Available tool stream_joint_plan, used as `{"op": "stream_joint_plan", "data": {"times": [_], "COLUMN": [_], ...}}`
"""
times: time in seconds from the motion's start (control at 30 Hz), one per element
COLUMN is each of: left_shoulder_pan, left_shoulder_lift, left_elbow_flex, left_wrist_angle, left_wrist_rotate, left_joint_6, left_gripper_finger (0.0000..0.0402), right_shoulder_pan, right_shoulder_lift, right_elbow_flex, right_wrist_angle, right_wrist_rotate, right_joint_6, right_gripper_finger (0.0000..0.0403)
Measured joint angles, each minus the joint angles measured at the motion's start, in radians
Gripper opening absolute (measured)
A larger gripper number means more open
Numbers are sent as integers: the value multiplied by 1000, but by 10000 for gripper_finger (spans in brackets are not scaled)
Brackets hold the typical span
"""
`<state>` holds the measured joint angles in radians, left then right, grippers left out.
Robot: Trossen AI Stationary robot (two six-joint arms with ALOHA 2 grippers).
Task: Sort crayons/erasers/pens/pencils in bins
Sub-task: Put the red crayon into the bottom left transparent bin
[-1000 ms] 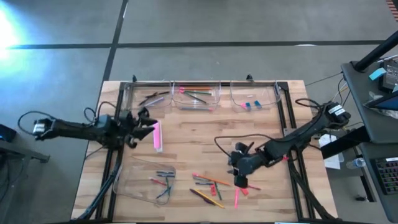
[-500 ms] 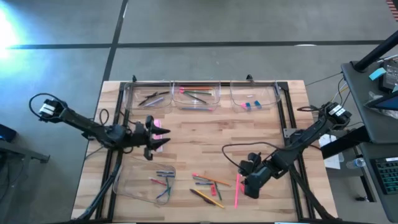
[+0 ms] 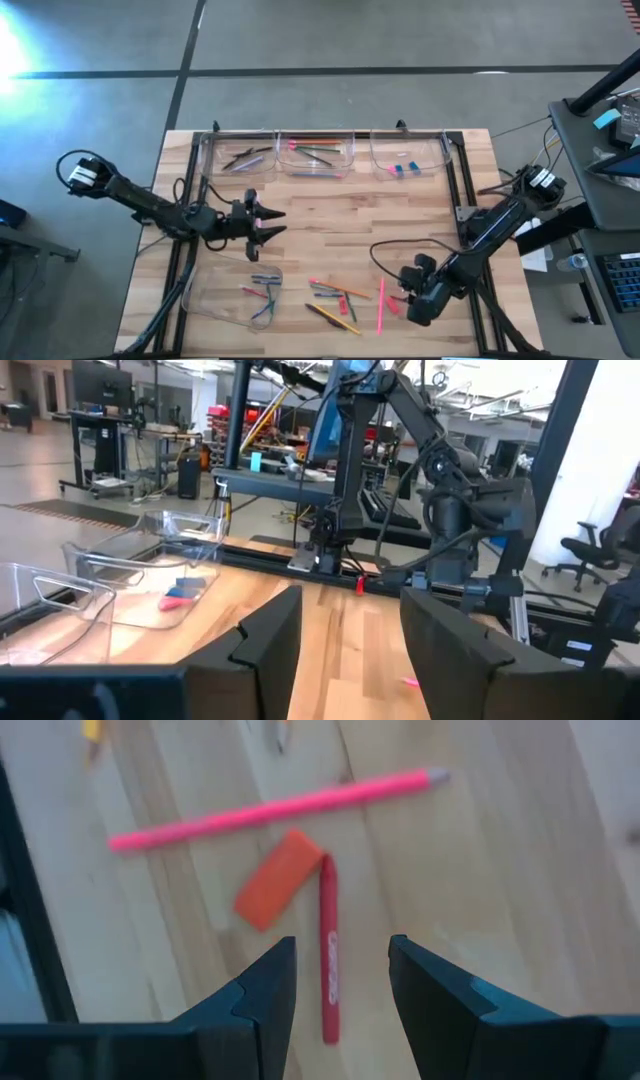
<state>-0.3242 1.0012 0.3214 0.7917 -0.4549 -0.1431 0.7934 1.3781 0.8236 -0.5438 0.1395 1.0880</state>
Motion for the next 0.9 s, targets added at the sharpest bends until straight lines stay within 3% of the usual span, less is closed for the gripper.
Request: {"op": "stream_joint_plan", "data": {"times": [0.2, 0.57, 0.9], "left_shoulder_pan": [0, 0, -3], "left_shoulder_lift": [-2, -2, -1], "left_elbow_flex": [0, 0, 0], "left_wrist_angle": [1, 2, 5], "left_wrist_rotate": [0, 8, 10], "left_joint_6": [-7, -8, -11], "left_gripper_finger": [157, 157, 157], "right_shoulder_pan": [66, 165, 175], "right_shoulder_lift": [0, 15, 149], "right_elbow_flex": [-33, -47, -27], "right_wrist_angle": [3, 18, 101], "right_wrist_rotate": [5, 124, 77], "right_joint_6": [73, 163, 159], "right_gripper_finger": [150, 150, 150]}}
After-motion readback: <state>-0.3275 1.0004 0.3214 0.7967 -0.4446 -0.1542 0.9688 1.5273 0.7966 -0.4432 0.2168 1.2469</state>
